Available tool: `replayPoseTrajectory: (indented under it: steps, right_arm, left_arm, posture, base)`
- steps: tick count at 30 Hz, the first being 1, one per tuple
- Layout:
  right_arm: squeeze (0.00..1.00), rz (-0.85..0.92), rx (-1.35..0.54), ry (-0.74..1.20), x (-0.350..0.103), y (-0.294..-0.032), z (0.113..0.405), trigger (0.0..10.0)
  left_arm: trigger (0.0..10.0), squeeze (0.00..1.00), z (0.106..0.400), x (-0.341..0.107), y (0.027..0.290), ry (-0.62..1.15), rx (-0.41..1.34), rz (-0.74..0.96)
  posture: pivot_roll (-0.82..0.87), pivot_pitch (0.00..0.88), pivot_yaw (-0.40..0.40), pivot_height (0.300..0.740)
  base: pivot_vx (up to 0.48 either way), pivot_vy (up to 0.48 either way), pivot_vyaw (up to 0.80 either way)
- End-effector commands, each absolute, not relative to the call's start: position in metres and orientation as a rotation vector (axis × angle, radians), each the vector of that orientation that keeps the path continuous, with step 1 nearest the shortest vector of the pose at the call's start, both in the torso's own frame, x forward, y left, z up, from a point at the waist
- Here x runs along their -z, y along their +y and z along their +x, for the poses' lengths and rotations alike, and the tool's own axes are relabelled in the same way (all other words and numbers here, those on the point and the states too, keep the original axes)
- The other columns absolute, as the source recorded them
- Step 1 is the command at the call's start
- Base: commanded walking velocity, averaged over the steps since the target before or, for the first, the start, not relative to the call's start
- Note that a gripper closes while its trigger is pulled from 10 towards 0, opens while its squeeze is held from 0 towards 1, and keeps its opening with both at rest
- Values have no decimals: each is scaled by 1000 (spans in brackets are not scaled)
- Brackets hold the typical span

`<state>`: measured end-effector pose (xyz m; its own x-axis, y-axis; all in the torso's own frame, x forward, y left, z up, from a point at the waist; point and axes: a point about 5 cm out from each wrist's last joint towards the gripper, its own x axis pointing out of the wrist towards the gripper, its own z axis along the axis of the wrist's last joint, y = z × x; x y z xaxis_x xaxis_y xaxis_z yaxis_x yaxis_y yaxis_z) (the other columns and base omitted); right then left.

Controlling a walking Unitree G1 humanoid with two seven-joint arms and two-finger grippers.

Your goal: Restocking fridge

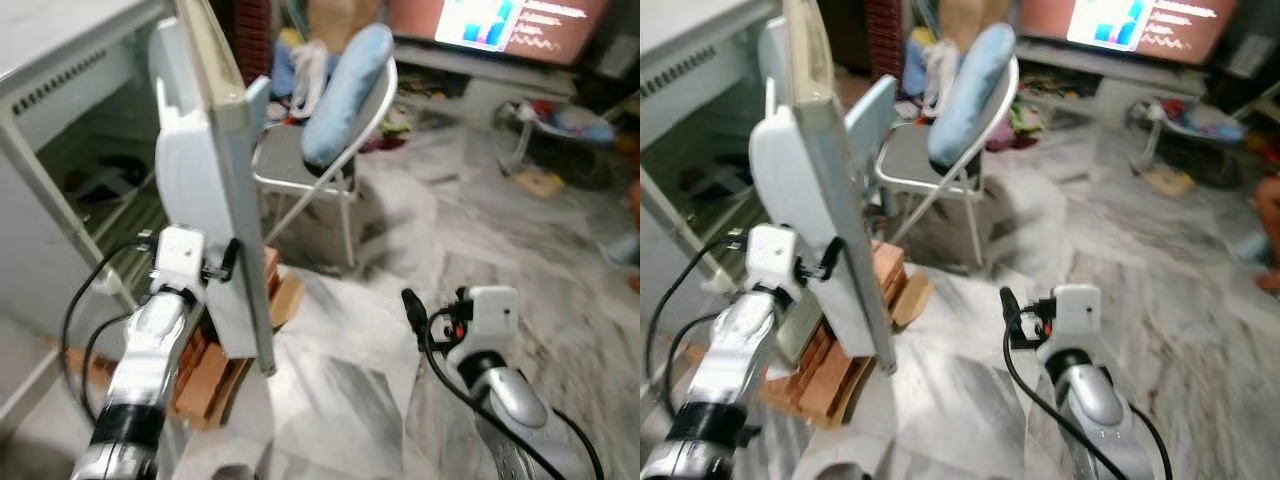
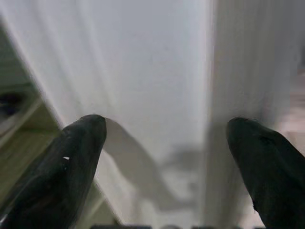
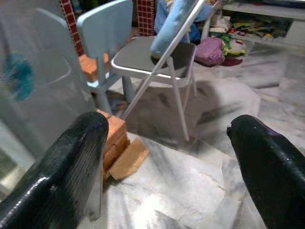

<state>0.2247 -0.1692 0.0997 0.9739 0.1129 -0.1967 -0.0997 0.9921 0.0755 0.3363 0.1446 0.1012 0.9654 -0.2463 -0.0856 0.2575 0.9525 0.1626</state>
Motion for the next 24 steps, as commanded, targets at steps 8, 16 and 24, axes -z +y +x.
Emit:
replayPoseTrajectory:
  steps: [8, 16, 24]
  right_arm:
    - [0, 61, -87, 173, -102, -168, 230, 10000]
    - [0, 67, -71, 171, -100, -167, 230, 10000]
    - [0, 70, 53, 305, -83, -178, 230, 10000]
  left_arm:
    - [10000, 0, 348, -134, 51, -70, 579, 188]
    - [10000, 0, 337, -111, 96, -34, 528, 187]
    - [10000, 0, 301, -84, 160, 43, 330, 173]
  posture:
    - [-3, 35, -36, 740]
    - [-4, 25, -22, 740]
    - [-20, 10, -8, 740]
  base:
    - [165, 0, 0]
    - [34, -49, 0]
    - [270, -392, 0]
